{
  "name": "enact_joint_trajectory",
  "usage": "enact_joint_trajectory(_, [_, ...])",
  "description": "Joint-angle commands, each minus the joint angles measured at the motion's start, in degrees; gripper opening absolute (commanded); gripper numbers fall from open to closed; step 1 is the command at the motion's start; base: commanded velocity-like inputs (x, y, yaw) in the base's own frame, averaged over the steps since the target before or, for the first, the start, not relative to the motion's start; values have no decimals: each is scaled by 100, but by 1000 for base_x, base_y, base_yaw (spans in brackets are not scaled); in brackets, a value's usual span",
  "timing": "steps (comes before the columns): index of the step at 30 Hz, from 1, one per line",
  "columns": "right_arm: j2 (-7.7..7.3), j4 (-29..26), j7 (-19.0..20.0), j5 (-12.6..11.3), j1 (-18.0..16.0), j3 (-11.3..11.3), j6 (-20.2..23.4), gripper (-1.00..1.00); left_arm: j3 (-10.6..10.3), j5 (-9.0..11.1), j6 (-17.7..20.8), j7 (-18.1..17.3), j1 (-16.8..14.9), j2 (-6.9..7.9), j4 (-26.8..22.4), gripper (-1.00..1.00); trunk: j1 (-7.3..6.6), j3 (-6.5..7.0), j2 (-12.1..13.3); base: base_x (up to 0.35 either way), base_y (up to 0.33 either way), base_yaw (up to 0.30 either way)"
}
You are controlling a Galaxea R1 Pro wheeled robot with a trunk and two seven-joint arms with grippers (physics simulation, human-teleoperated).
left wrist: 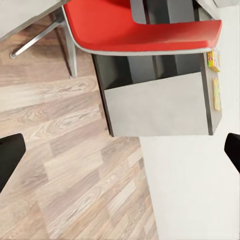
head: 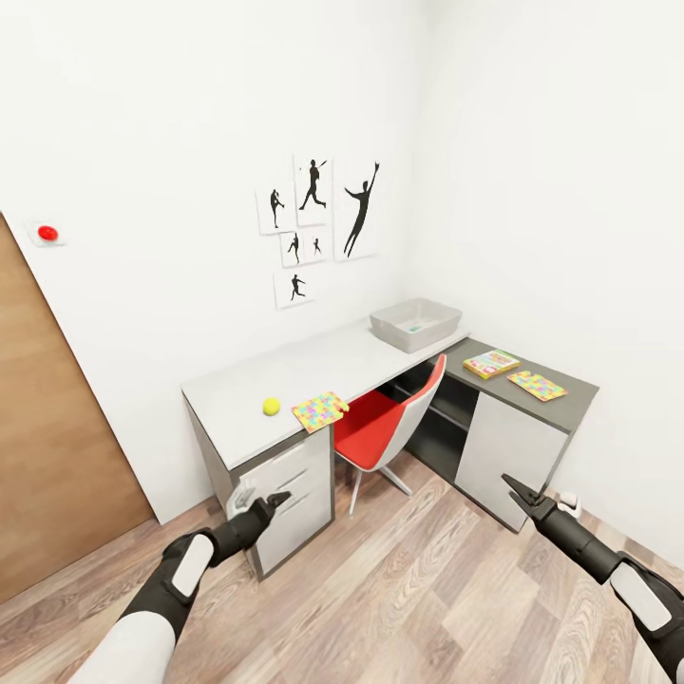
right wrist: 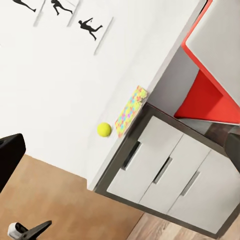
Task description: Put all the toys in the child's room - the three board games (two on the bed and one on the table), the two jigsaw puzzles on the table, and the tennis ball on the table - inside the toy box on the table in the child's room.
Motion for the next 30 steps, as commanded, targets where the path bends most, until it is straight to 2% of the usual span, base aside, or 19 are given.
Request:
enact_joint_trajectory(1, [-1,1,11,-45,-5,1,51,100,45,39,42,-12,-7,-6,-3,100,4,-13,-13,0,0,0])
enact_joint_trajectory(4, [0,-2,11,-45,-5,5,45,100,59,126,4,-12,-9,-9,-3,100,4,-13,-13,0,0,0])
enact_joint_trajectory(9, [4,-1,11,-38,-5,8,36,100,66,205,-266,-4,-9,-18,22,100,4,-13,-13,4,0,0])
enact_joint_trajectory(22, [6,-2,11,-43,-5,9,40,100,52,222,-626,3,-10,-46,53,100,4,-13,-13,190,-16,0])
enact_joint_trajectory(30, [9,-2,11,-45,-5,9,41,100,48,221,-676,3,-10,-50,58,100,4,-13,-13,129,-4,0])
